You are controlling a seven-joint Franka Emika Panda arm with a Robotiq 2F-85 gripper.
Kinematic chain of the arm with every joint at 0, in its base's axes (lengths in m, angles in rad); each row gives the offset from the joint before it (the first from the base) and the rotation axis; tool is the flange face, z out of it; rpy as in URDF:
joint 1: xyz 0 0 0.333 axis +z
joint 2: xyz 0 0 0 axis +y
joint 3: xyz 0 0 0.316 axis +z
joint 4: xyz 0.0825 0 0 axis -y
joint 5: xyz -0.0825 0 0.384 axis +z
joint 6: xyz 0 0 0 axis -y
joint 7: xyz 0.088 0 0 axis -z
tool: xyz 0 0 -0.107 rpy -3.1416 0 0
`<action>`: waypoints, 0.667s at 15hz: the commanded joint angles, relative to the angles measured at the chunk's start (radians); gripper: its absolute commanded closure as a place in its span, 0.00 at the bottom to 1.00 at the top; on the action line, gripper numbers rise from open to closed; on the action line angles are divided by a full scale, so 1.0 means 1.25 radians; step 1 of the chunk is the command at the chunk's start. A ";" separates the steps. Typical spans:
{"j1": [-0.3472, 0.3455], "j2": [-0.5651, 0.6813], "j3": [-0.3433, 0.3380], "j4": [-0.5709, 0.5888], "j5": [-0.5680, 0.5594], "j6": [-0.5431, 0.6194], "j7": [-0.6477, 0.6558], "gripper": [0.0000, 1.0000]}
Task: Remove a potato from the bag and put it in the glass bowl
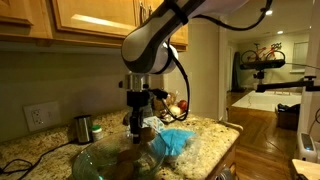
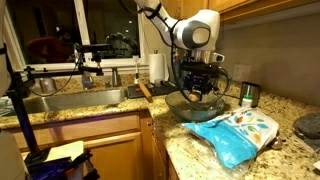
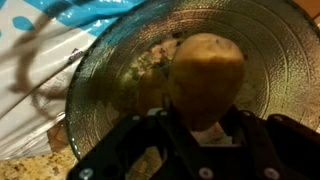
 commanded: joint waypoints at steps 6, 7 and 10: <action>-0.020 0.041 0.028 0.026 -0.012 -0.045 -0.016 0.80; -0.020 0.044 0.028 0.026 -0.013 -0.046 -0.015 0.80; -0.020 0.049 0.028 0.026 -0.015 -0.044 -0.013 0.80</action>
